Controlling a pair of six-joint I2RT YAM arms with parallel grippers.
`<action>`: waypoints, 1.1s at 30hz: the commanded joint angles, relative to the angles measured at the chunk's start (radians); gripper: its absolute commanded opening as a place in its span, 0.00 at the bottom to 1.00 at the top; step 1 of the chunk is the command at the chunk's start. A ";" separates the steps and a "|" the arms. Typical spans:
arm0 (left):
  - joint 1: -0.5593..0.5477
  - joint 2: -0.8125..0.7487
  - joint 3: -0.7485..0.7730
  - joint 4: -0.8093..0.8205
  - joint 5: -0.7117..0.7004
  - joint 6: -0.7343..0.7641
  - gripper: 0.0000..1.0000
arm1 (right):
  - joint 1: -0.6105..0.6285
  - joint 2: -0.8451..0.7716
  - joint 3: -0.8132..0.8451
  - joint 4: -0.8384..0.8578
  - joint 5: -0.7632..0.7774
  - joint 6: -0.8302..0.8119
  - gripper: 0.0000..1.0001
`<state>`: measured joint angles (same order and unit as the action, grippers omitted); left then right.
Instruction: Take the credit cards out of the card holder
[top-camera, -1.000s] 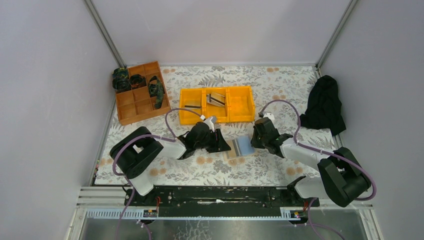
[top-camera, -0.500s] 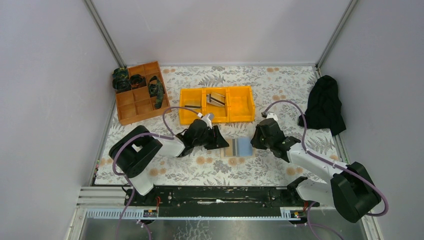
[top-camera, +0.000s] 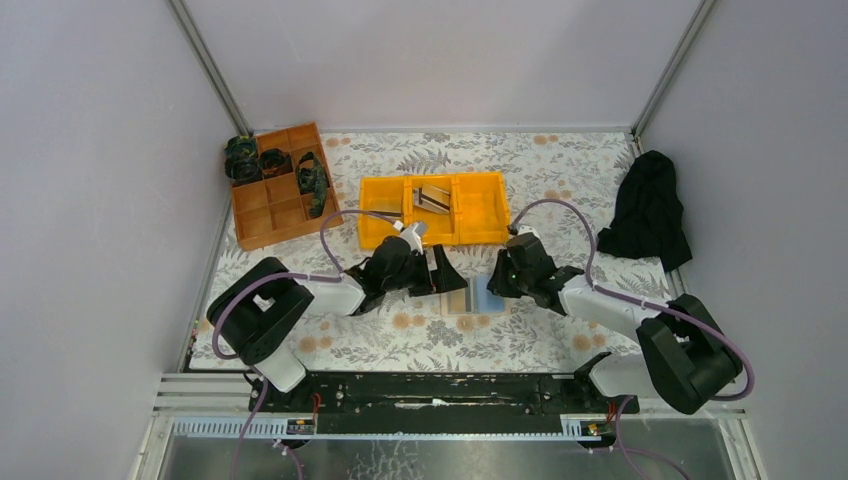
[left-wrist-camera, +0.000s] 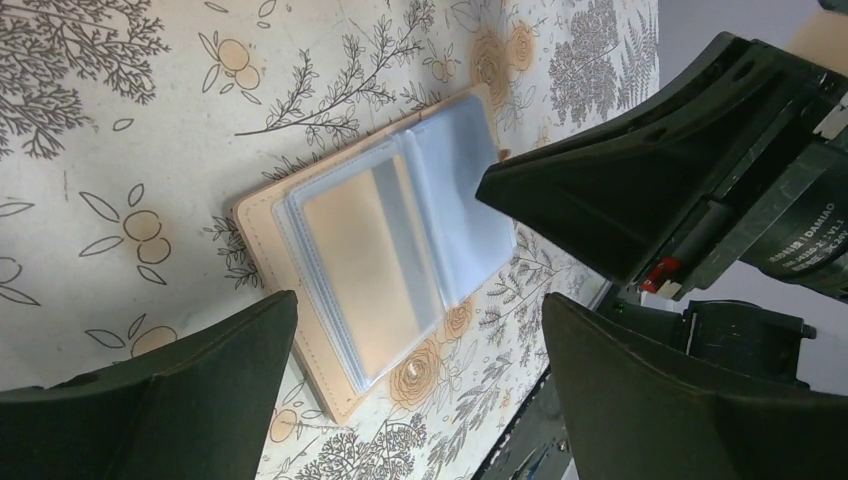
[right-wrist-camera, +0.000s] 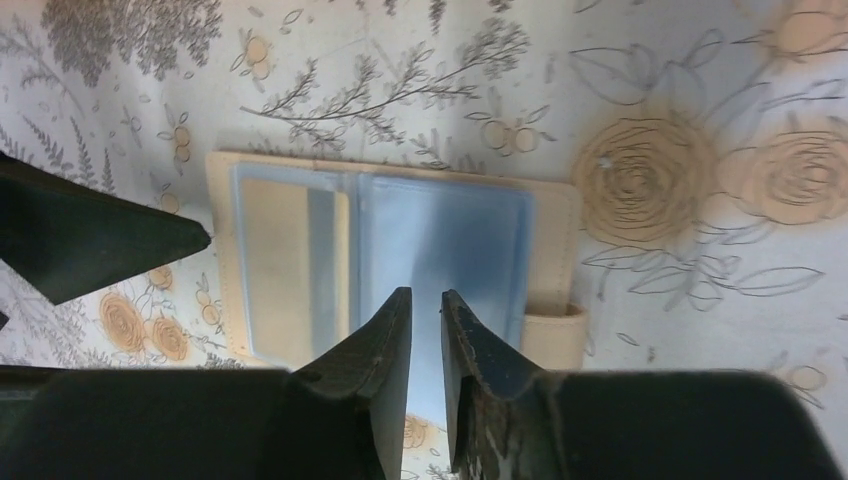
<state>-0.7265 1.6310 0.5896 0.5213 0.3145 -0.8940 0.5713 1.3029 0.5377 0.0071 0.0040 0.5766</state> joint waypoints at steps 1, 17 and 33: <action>0.005 -0.018 -0.037 0.105 0.015 -0.013 1.00 | 0.044 0.035 0.067 0.064 -0.038 -0.001 0.25; 0.008 0.055 -0.060 0.230 0.085 -0.089 0.57 | 0.070 0.128 0.064 0.125 -0.069 0.020 0.07; 0.005 0.094 -0.054 0.187 0.019 -0.046 0.63 | 0.070 0.122 0.044 0.130 -0.056 0.012 0.08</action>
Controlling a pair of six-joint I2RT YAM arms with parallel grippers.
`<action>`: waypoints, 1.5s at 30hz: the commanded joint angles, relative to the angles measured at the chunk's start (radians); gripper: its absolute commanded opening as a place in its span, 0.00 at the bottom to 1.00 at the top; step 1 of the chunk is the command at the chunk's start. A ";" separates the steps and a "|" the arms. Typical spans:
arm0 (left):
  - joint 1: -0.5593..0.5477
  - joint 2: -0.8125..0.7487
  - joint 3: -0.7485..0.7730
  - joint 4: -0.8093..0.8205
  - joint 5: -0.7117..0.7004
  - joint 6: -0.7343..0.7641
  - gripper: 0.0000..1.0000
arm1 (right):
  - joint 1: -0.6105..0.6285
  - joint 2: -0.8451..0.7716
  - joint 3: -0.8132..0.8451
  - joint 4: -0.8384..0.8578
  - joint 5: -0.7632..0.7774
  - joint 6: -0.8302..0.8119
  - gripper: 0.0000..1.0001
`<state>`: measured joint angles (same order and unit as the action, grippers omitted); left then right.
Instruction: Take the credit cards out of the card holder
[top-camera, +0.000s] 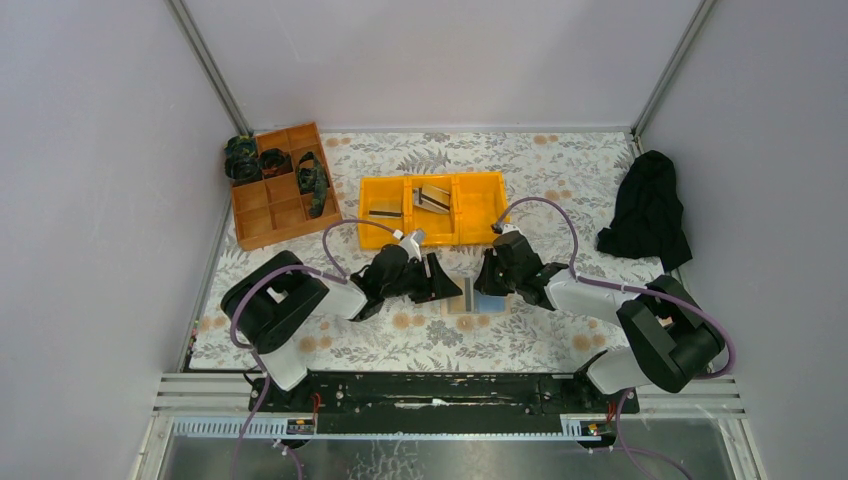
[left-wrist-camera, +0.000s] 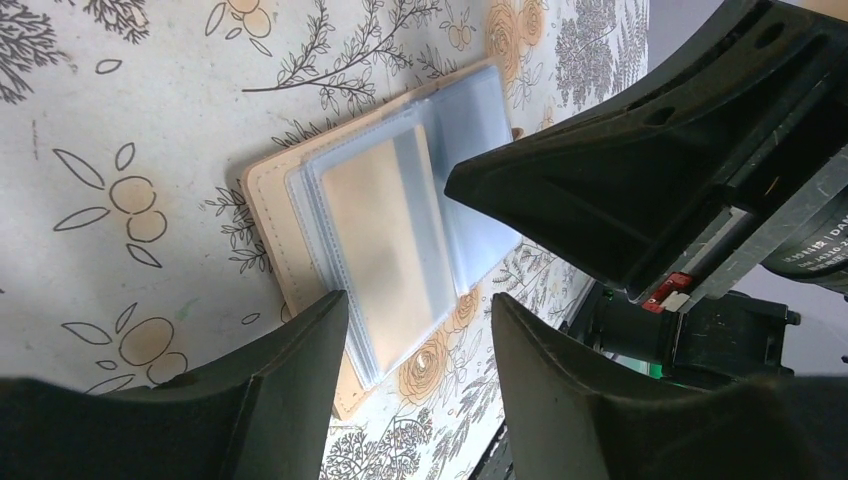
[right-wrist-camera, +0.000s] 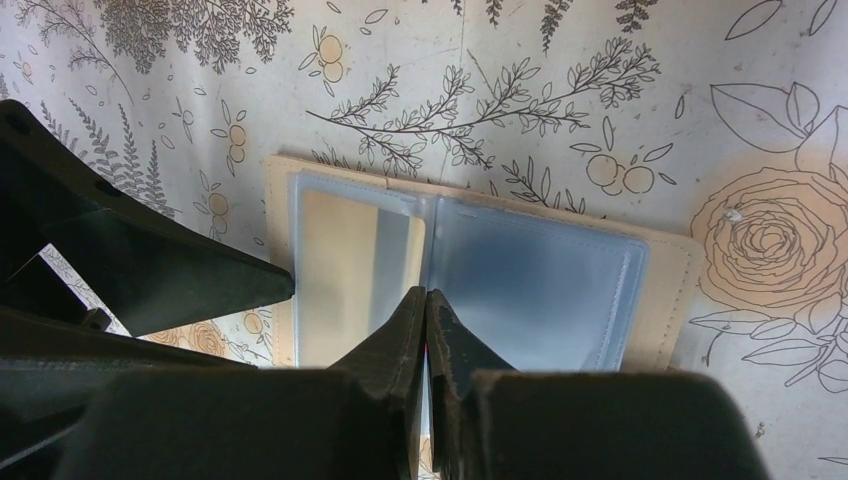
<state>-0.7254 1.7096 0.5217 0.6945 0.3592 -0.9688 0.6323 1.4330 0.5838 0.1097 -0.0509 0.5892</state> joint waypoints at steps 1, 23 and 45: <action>0.004 0.015 0.015 0.012 -0.025 0.030 0.63 | 0.009 -0.007 -0.003 0.028 -0.001 0.000 0.09; -0.027 0.029 0.077 -0.024 -0.015 0.045 0.65 | 0.009 -0.003 -0.010 0.037 -0.005 0.000 0.09; -0.029 0.003 0.115 -0.024 0.001 0.035 0.66 | 0.010 0.002 -0.027 0.048 -0.004 0.004 0.09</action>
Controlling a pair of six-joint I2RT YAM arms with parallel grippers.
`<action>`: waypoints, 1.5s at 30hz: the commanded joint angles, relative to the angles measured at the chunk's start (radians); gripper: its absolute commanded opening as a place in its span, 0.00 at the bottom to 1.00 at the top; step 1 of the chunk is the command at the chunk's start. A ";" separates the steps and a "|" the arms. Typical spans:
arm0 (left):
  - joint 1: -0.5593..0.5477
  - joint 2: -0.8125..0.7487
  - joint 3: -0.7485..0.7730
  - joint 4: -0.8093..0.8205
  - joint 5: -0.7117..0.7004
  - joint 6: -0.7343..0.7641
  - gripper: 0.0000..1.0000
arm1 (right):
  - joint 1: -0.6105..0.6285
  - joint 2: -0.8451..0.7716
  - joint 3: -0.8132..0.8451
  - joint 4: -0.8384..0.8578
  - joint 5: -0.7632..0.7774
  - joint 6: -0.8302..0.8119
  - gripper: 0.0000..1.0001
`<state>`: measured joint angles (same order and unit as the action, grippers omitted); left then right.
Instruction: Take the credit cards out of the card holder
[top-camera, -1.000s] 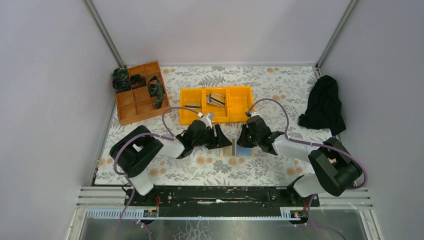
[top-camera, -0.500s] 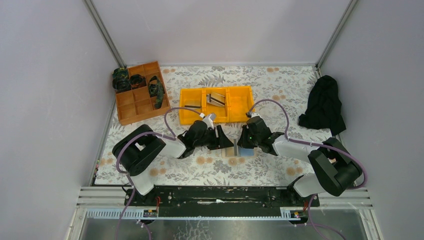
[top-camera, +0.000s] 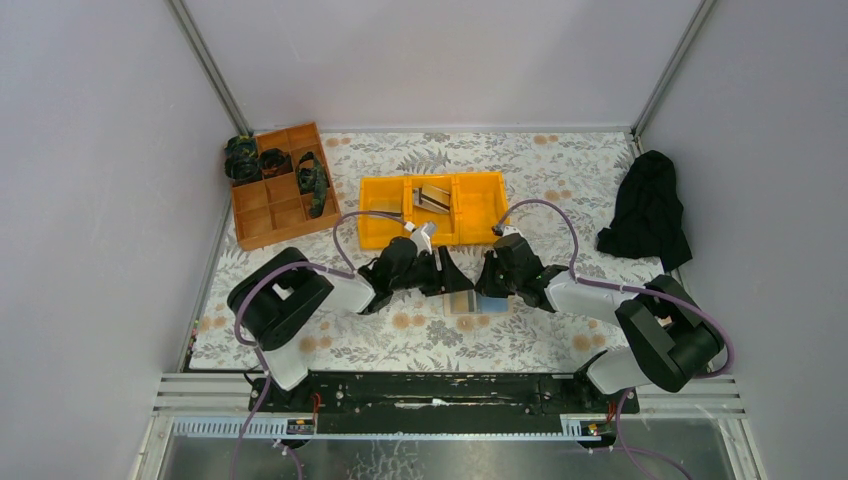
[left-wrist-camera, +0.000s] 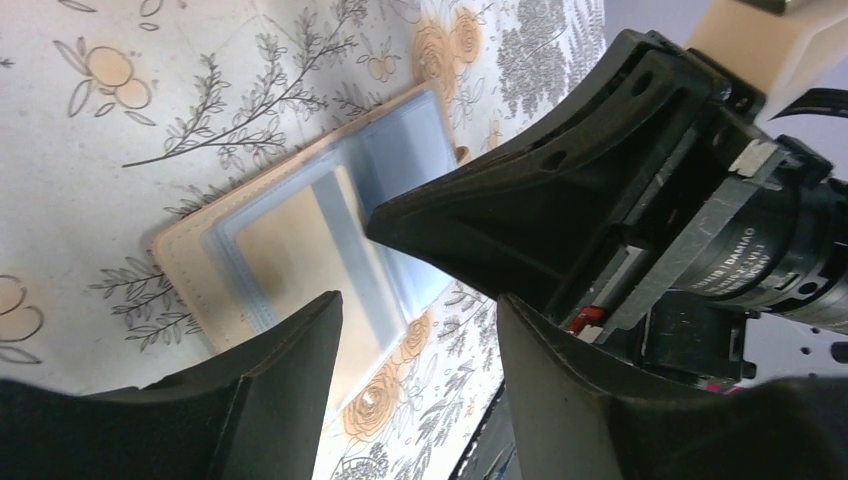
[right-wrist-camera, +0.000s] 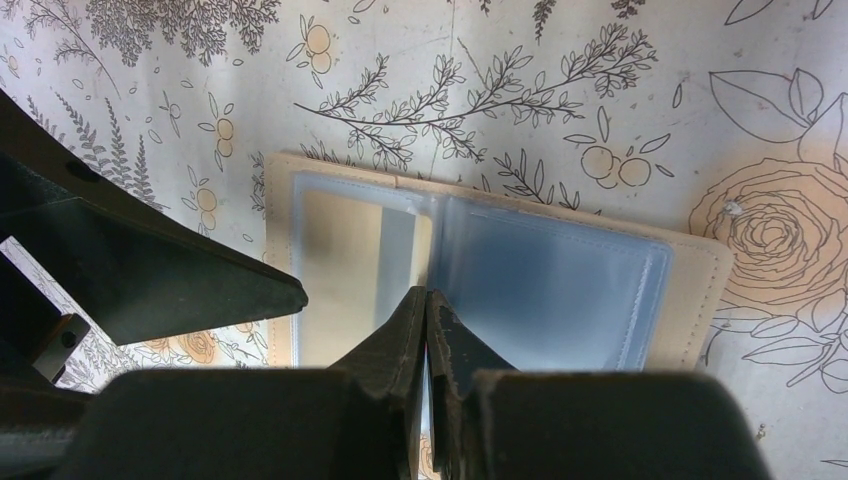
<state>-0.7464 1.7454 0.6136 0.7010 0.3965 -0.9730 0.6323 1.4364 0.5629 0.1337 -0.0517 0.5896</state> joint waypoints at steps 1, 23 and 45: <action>-0.006 -0.050 0.018 -0.063 -0.059 0.053 0.66 | 0.009 0.000 -0.005 0.024 -0.004 0.003 0.09; -0.048 -0.010 0.012 -0.123 -0.140 0.065 0.71 | 0.009 0.013 -0.008 0.035 -0.009 0.004 0.10; -0.048 -0.077 0.046 -0.156 -0.100 0.082 0.71 | 0.009 0.036 -0.008 0.045 -0.013 0.006 0.11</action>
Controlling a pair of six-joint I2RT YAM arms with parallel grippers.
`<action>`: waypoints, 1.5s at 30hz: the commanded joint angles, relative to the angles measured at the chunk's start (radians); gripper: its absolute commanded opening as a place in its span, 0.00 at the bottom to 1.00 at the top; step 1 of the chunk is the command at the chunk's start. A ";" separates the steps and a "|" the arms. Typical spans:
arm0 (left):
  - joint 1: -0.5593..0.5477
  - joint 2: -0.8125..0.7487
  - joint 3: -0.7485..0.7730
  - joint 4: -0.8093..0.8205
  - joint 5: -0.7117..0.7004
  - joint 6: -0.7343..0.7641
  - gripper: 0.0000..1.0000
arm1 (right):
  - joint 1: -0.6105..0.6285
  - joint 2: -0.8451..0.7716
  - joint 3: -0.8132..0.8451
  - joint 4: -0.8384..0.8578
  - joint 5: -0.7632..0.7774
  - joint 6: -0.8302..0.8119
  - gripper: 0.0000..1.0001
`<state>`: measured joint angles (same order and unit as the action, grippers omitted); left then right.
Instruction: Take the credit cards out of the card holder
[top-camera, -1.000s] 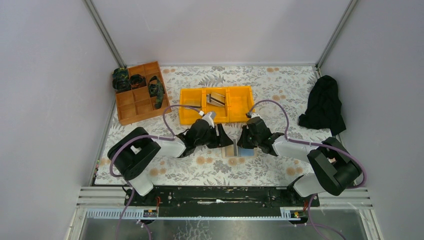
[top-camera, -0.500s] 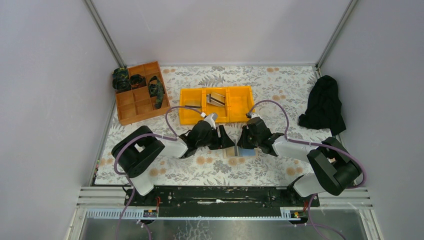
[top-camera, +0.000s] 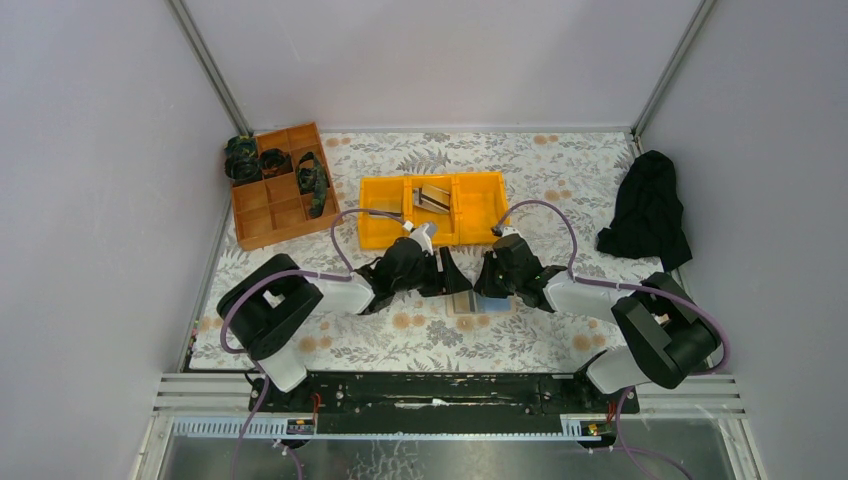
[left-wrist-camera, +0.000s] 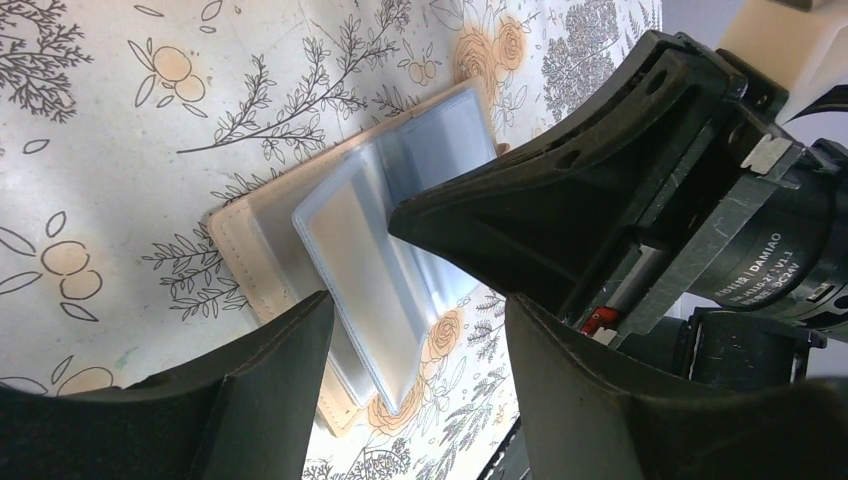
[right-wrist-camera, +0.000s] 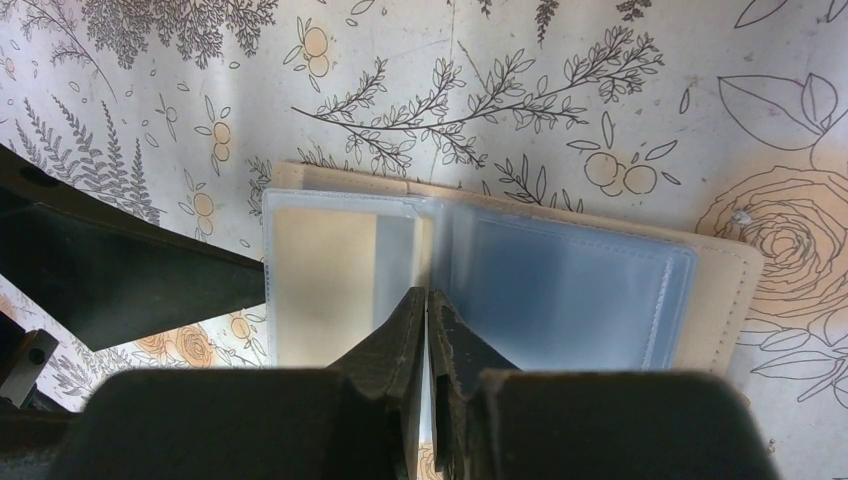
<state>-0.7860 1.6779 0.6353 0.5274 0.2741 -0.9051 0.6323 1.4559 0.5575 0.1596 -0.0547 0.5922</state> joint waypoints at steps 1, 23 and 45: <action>-0.009 -0.006 0.024 0.024 0.025 0.013 0.71 | 0.009 0.015 -0.002 0.018 -0.009 0.003 0.11; -0.008 0.013 0.097 0.026 0.076 0.023 0.71 | 0.009 -0.087 -0.007 -0.022 0.039 -0.003 0.11; -0.018 0.084 0.139 0.044 0.091 0.011 0.71 | 0.007 -0.298 -0.029 -0.088 -0.047 -0.024 0.39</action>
<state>-0.7918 1.7386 0.7513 0.5419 0.3550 -0.9058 0.6327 1.2034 0.5182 0.0181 -0.0437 0.5766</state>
